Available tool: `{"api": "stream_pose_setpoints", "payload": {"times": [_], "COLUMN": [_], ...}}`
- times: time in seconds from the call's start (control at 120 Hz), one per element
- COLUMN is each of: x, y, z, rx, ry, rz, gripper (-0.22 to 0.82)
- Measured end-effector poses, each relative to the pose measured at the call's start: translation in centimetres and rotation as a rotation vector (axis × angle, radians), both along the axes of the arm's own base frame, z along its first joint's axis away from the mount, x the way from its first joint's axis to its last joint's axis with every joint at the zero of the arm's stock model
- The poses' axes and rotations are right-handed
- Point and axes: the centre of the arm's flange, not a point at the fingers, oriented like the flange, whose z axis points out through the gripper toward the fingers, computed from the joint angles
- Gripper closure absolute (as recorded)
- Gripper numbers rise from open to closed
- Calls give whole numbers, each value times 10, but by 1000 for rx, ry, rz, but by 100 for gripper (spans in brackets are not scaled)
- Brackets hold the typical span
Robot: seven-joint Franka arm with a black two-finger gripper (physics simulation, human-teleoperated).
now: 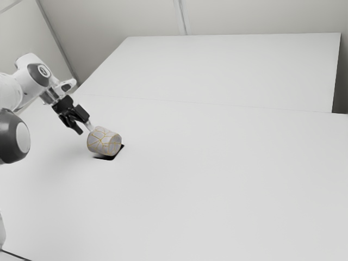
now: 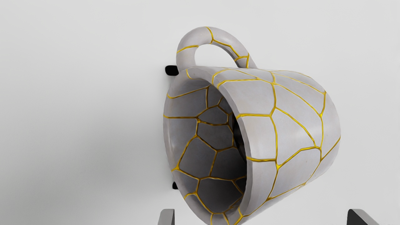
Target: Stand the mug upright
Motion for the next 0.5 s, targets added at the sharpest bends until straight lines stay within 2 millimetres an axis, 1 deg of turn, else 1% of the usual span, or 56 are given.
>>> {"api": "stream_pose_setpoints", "payload": {"times": [0.083,0.167,0.317,0.425,0.5], "x": [-1,-2,-2,-2,-1], "y": [2,4,0,-4,-6], "z": [-16,-27,-32,-40,-41], "rx": [-69,-132,-216,-255,-277], "ry": [2,-6,-32,-40,-53], "rz": [-10,-14,-34,-48,-56], "gripper": [0,0,0,0,0]}}
